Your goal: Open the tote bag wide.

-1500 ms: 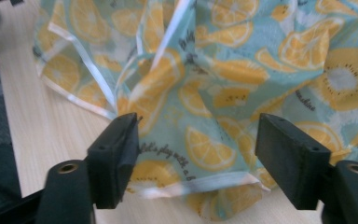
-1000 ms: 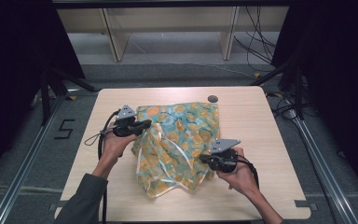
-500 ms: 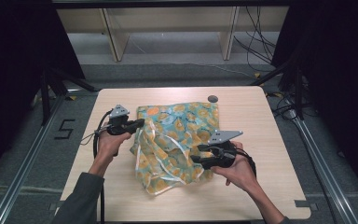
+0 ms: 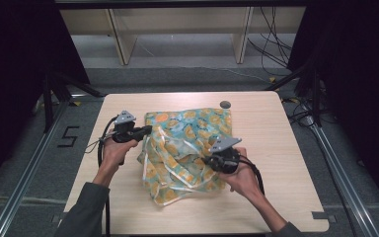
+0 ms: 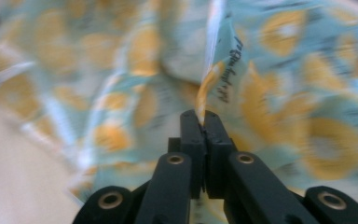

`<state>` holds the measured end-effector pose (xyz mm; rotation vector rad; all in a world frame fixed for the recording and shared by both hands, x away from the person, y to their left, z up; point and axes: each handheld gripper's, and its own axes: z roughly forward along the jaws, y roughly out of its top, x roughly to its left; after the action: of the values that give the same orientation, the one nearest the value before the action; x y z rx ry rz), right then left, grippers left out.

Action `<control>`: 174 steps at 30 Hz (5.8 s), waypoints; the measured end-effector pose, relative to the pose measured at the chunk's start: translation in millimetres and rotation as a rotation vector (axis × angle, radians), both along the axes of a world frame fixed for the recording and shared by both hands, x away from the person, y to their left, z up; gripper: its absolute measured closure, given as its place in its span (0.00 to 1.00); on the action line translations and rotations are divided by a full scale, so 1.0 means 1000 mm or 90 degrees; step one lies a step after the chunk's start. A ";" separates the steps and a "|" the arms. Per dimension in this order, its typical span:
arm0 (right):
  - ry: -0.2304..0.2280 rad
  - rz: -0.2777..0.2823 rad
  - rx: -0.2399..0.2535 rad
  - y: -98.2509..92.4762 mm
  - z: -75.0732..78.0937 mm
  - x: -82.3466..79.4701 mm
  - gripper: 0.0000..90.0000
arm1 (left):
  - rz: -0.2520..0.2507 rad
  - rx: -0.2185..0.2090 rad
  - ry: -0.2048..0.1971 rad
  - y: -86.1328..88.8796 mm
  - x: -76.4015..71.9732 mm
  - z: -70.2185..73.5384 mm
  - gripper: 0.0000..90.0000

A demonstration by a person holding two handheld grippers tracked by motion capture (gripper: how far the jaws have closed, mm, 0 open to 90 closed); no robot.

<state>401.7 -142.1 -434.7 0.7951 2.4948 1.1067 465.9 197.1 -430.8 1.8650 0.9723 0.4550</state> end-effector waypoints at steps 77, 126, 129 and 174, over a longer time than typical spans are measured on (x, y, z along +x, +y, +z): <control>0.030 -0.044 0.078 -0.060 0.060 -0.004 0.56 | -0.134 0.101 0.025 -0.053 -0.023 0.018 1.00; 0.136 -0.193 0.043 -0.065 0.015 0.118 0.68 | -0.171 0.077 -0.003 -0.047 -0.027 0.017 0.99; 0.094 -0.193 0.049 -0.077 0.033 0.104 0.60 | -0.163 0.076 -0.004 -0.049 -0.024 0.019 0.99; -0.005 0.012 0.006 -0.074 0.054 -0.017 1.00 | -0.107 0.039 -0.036 -0.027 -0.035 0.042 0.99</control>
<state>384.4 -216.1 -380.4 0.7697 2.4983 1.1266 430.9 170.4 -389.2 1.9588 0.7646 0.4379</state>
